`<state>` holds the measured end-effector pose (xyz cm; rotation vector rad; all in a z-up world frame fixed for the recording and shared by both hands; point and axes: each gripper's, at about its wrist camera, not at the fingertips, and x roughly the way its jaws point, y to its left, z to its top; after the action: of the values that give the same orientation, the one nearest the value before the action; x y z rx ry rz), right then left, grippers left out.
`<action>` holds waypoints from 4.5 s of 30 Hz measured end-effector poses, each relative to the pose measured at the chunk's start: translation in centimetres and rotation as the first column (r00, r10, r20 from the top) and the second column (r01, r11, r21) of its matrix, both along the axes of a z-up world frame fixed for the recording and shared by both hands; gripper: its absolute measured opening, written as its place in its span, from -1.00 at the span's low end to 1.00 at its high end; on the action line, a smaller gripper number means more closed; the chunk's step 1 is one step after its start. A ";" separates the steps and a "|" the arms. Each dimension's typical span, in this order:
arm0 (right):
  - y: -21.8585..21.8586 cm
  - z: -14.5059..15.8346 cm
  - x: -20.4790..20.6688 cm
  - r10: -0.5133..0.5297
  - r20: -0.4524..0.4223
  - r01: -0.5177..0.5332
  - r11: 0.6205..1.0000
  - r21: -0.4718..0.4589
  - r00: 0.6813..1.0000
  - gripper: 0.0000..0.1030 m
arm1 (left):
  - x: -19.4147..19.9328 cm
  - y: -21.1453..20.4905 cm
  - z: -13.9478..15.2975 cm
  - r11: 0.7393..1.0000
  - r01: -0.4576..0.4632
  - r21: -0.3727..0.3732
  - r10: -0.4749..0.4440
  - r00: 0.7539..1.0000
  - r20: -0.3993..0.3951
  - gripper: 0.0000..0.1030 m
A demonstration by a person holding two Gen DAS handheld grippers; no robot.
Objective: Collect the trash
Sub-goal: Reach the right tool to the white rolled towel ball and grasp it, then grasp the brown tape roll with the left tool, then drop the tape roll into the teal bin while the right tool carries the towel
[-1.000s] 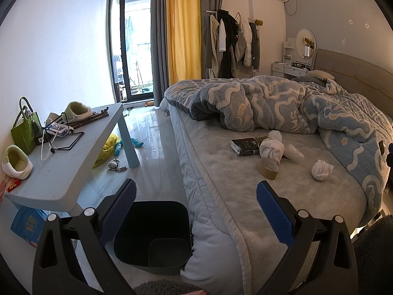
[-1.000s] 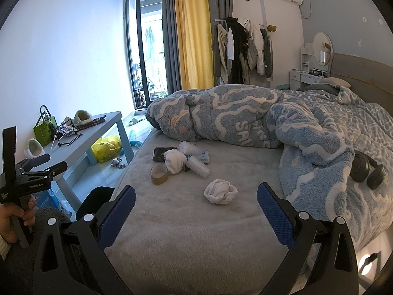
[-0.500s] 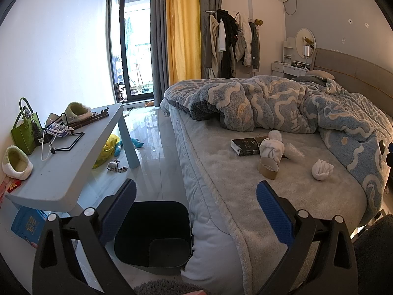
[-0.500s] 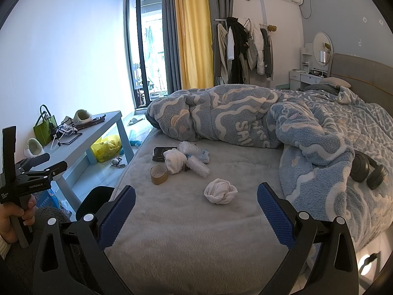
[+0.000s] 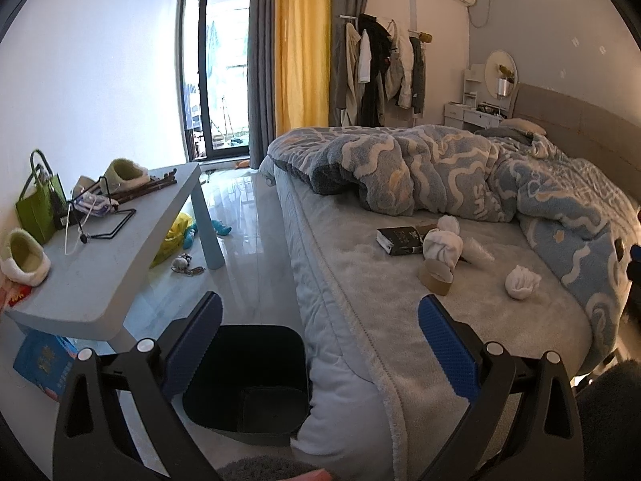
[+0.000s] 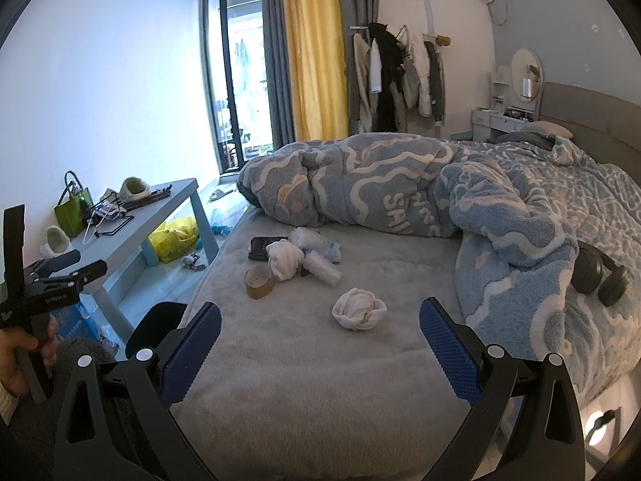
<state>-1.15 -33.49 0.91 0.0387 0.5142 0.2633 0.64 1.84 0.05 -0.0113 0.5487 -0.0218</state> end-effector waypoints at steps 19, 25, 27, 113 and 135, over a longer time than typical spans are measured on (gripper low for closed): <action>2.3 -3.5 6.3 0.011 -0.129 -0.017 0.999 -0.045 0.992 0.94 | 2.6 -2.0 0.5 0.987 0.153 -0.045 -0.154 0.988 -0.028 0.91; 1.7 -6.5 9.4 -0.015 -0.196 0.003 0.998 -0.063 0.981 0.94 | 4.0 -3.5 -0.1 0.980 0.193 -0.050 -0.196 0.980 -0.047 0.91; 1.3 -7.1 10.3 -0.025 -0.213 0.011 0.998 -0.068 0.977 0.94 | 4.7 -4.1 -0.5 0.976 0.210 -0.050 -0.213 0.975 -0.057 0.91; 18.0 -5.3 20.8 0.298 -0.191 -0.276 0.952 0.135 0.935 0.01 | 14.9 4.0 -9.5 0.988 0.093 -0.121 -0.124 0.951 -0.285 -0.06; 33.5 -8.4 20.9 0.472 -0.273 -0.465 0.880 0.095 0.838 0.01 | 13.3 16.4 -17.6 0.990 -0.075 -0.117 -0.012 0.790 -0.613 -0.05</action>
<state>19.72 0.05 -7.47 -0.0275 0.8125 0.7559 13.90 18.28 -17.60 -0.1668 1.2059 -0.0224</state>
